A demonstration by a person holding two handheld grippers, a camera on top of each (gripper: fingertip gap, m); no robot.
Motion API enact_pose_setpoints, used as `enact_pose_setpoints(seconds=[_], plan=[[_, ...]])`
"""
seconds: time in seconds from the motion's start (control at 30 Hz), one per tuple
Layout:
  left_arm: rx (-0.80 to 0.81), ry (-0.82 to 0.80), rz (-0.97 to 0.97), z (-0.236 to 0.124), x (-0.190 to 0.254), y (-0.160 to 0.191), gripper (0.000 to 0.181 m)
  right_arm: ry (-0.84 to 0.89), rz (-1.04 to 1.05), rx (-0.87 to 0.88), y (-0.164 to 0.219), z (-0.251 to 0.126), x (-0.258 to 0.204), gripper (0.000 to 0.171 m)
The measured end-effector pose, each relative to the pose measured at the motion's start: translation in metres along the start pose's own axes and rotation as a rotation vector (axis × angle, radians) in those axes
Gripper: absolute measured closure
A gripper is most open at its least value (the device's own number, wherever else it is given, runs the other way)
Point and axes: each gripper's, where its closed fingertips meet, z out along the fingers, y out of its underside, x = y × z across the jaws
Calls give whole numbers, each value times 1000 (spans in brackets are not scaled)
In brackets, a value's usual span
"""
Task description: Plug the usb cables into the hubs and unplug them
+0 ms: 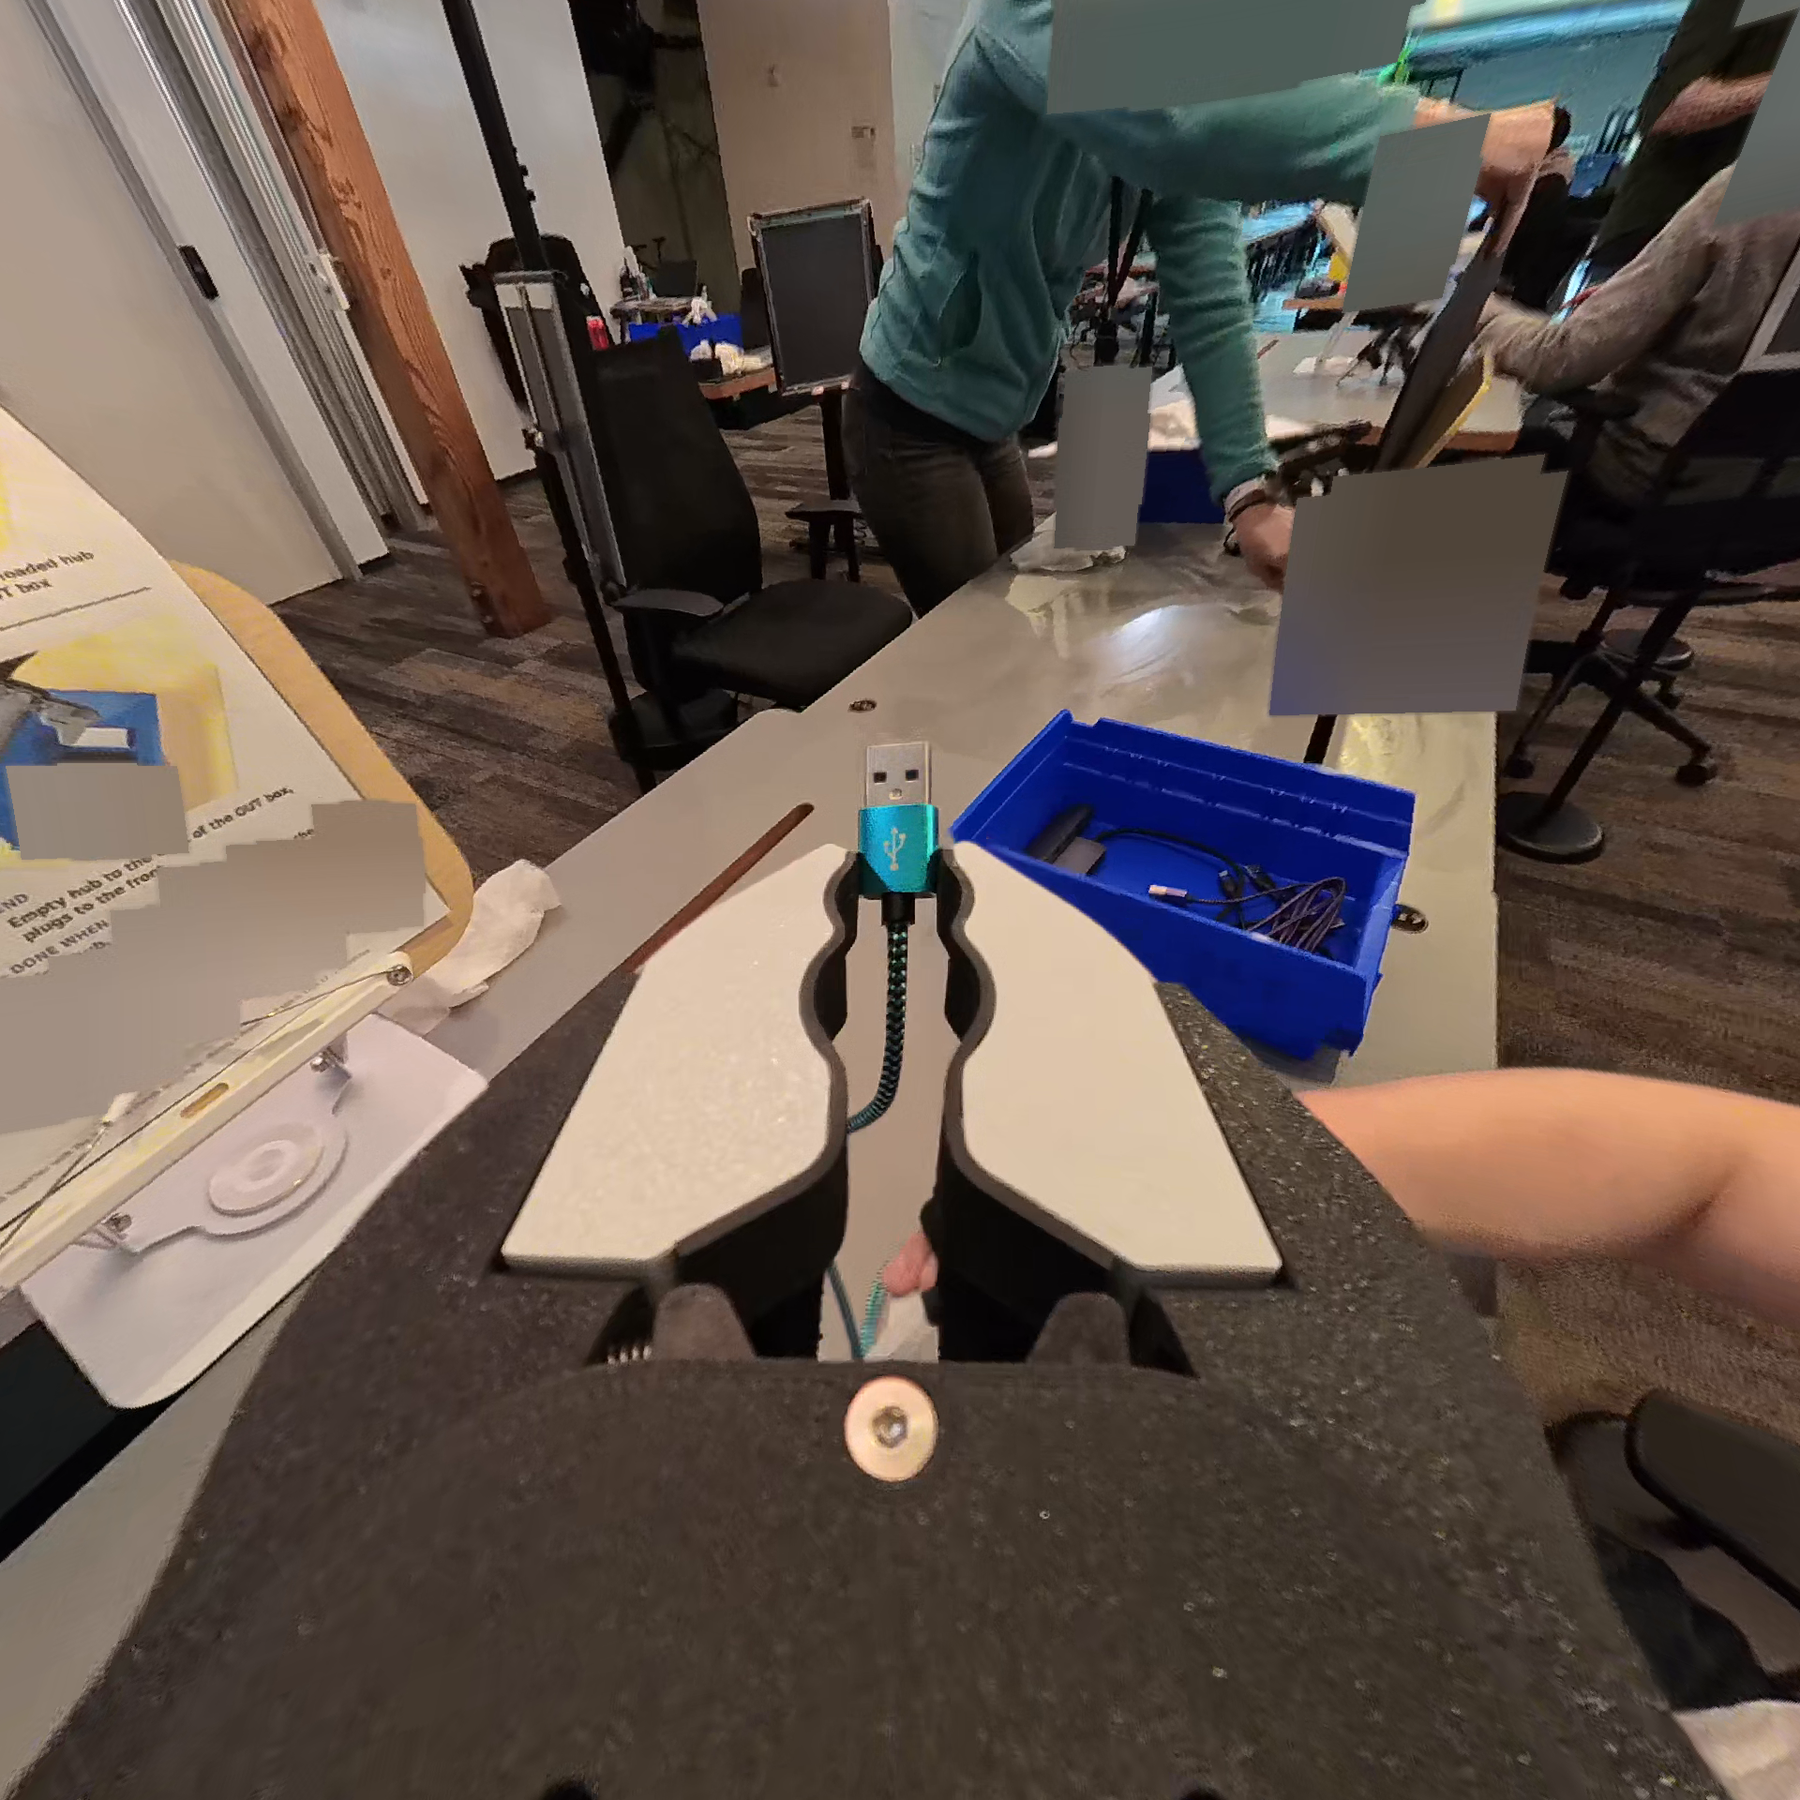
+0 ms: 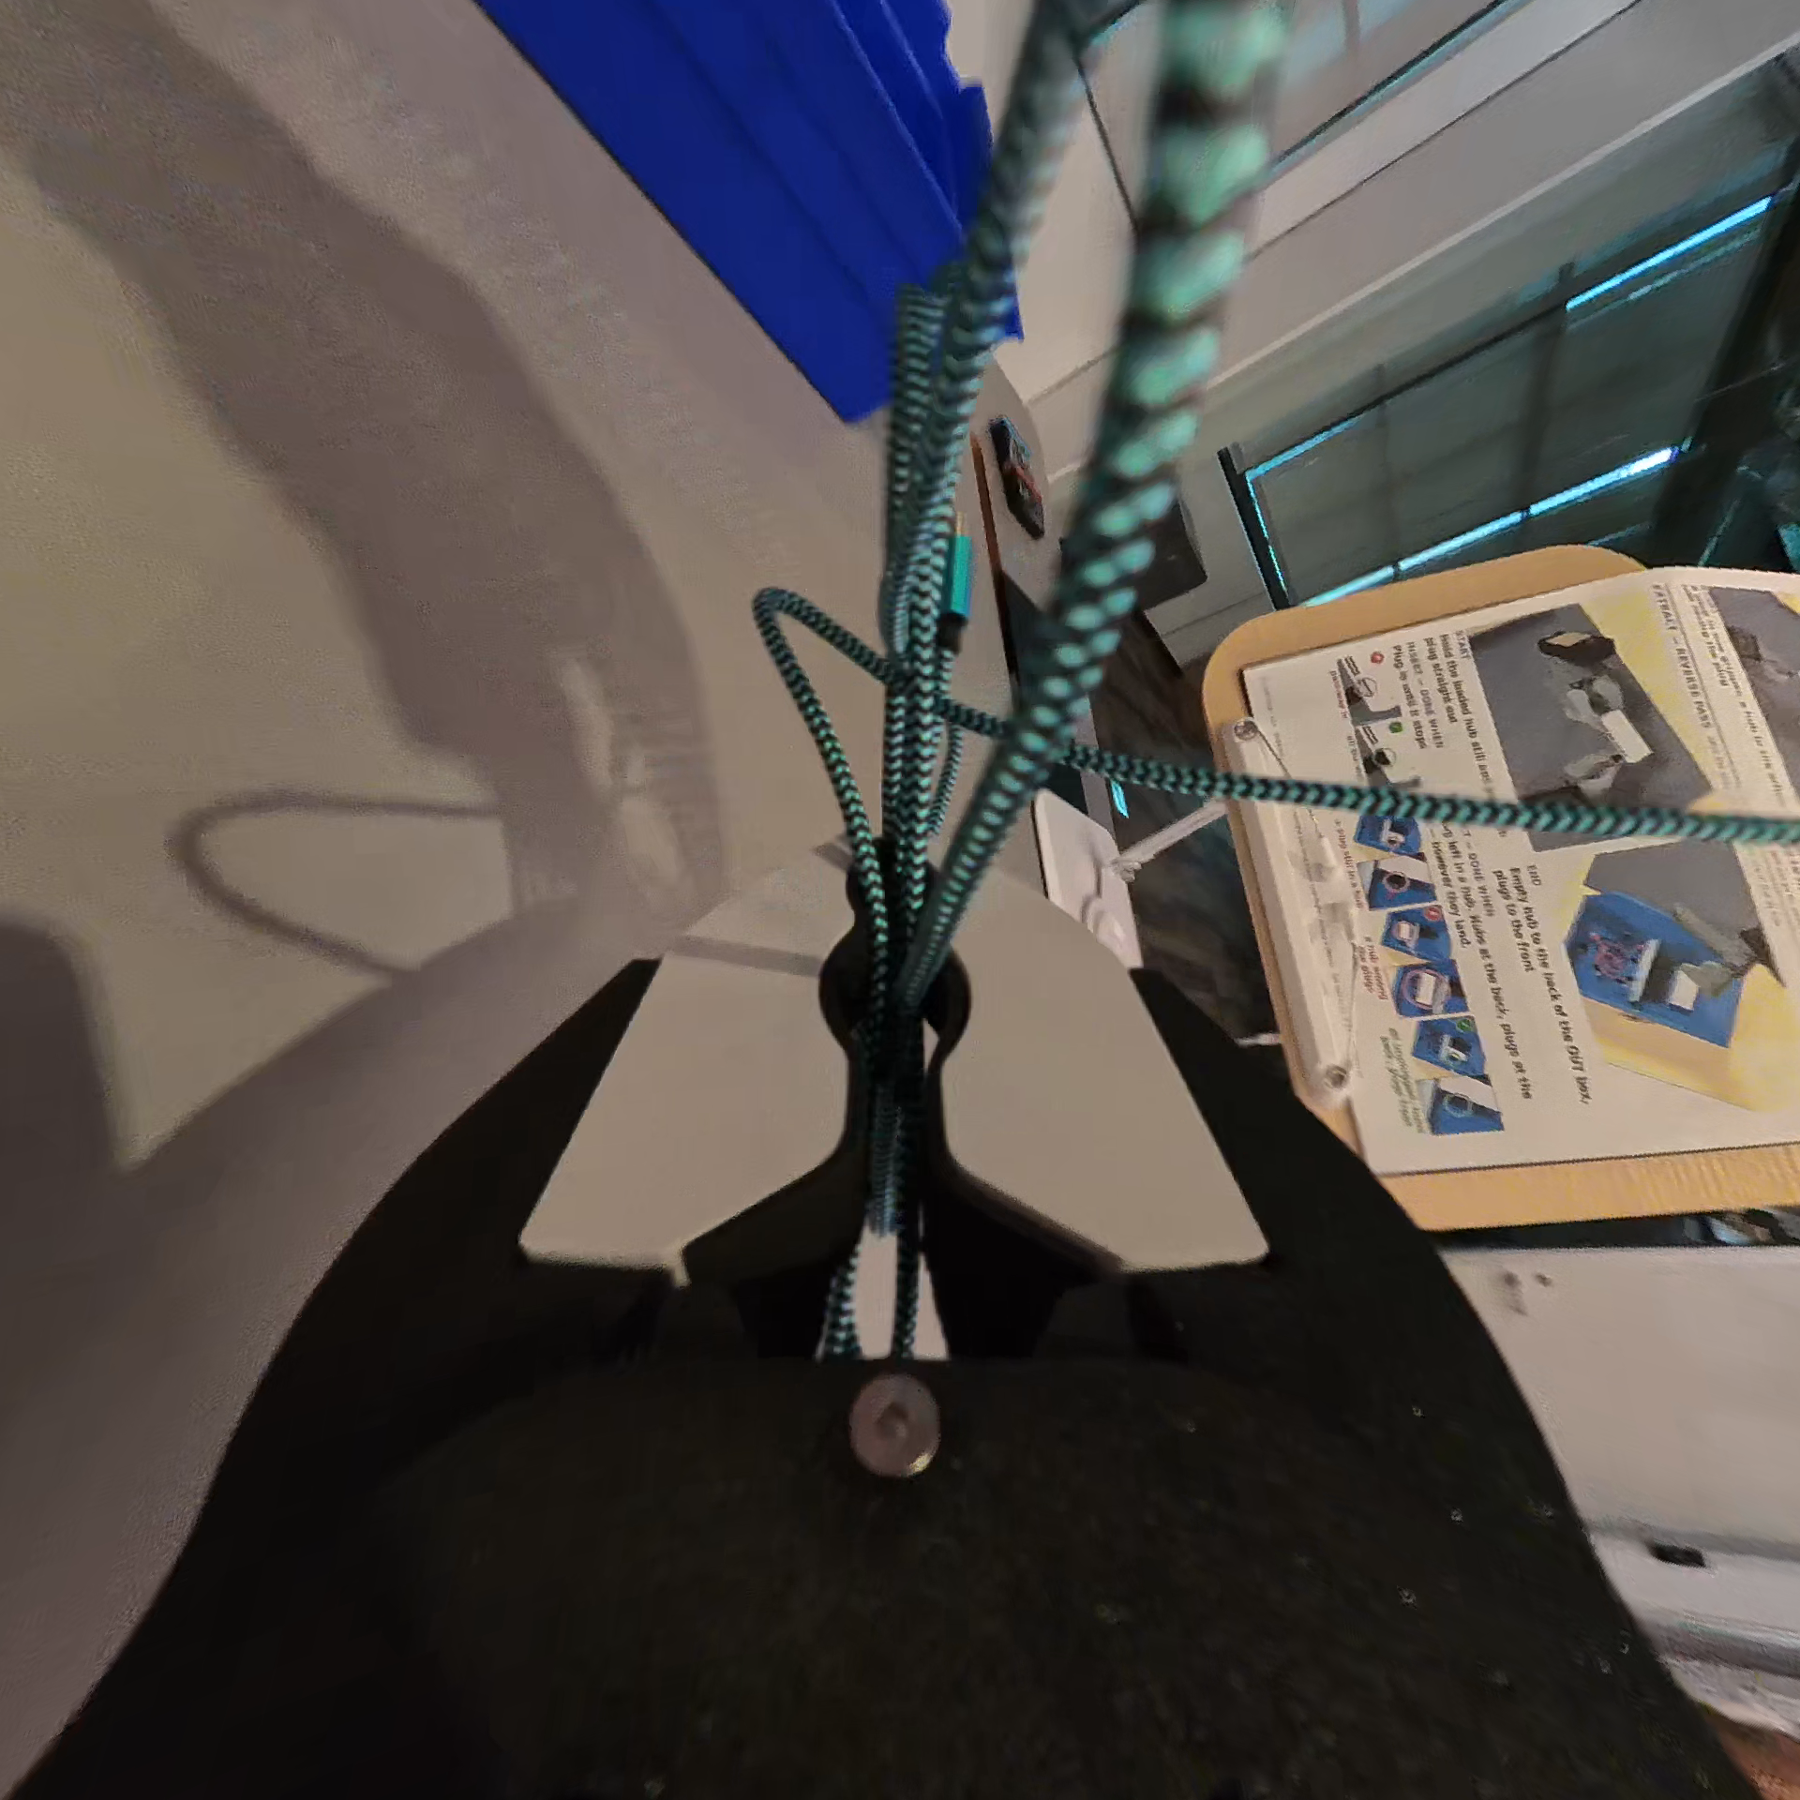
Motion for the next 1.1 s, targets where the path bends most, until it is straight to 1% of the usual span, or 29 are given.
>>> enact_pose_setpoints(seconds=[0.1, 0.17, 0.23, 0.27, 0.37, 0.43, 0.5, 0.6, 0.7, 0.83, 0.97, 1.03, 1.1], plan=[[-47, -42, 43, -2, -9, 12, 167, -44, 90, 6, -2, -4, -1, 168], [-74, -31, 23, -1, -11, 23, 164, -46, 108, -7, 2, -9, 3, 168], [-85, 2, -41, 1, -10, 33, 143, -44, 129, -20, 9, -16, 7, 168], [-100, 22, -68, 2, -8, 41, 136, -30, 129, -29, 13, -21, 10, 168], [-97, 117, -118, 3, 7, 60, 132, 25, 90, -95, 29, -38, 21, 168], [-81, 124, -137, 1, 12, 72, 132, 66, 62, -139, 38, -53, 30, 168], [-44, 124, -160, -6, 16, 81, 133, 87, 88, -157, 43, -73, 41, 168], [-5, 120, -186, -16, 22, 96, 136, 96, 183, -132, 39, -112, 65, 168], [41, 135, -240, -25, 28, 105, 139, 94, 325, -75, 24, -165, 106, 168], [56, 164, -286, -34, 36, 113, 141, -26, 508, -40, 11, -244, 142, 168], [67, 156, -273, -42, 39, 115, 142, -86, 649, -66, 28, -312, 162, 168], [71, 156, -266, -45, 41, 114, 143, -127, 754, -20, 38, -334, 160, 168], [69, 152, -260, -47, 43, 114, 143, -154, 845, 15, 55, -347, 152, 168]])
